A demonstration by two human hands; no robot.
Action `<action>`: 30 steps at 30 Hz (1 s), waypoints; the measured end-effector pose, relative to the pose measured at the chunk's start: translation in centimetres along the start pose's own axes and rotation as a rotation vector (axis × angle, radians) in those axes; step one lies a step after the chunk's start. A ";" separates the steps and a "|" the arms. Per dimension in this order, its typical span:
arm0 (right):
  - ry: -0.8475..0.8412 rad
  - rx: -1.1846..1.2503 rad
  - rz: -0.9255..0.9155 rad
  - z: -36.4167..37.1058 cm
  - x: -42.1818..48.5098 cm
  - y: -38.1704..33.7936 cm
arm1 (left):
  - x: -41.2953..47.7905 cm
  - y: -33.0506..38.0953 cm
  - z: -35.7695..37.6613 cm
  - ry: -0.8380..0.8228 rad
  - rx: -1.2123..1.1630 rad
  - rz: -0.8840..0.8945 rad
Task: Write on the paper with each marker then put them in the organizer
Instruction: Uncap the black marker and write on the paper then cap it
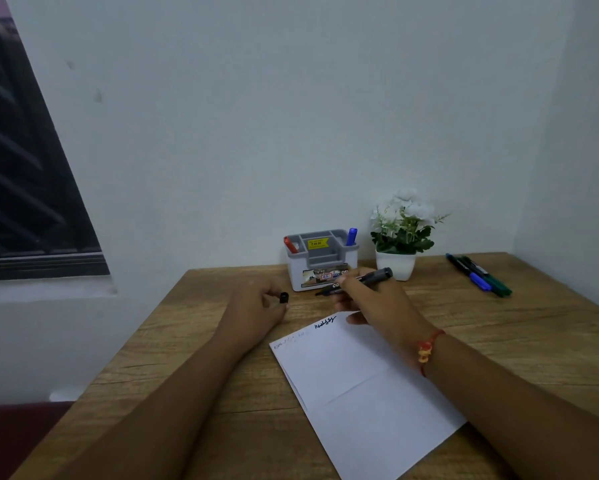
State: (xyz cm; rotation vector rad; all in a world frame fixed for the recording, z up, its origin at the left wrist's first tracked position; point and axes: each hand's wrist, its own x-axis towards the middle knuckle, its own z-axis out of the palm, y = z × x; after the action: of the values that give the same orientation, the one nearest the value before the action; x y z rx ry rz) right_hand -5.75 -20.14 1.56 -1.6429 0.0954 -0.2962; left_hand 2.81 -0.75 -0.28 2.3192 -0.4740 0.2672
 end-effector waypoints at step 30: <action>-0.096 0.161 -0.092 -0.4 -0.1 -0.1 | -2.1 2.8 -0.9 -0.019 -0.259 0.257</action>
State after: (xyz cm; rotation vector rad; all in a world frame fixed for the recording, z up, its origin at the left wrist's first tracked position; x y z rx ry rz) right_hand -5.97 -20.48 1.63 -1.5012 -0.0748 -0.2872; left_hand -0.35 -1.41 1.48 2.0101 -0.7711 0.2885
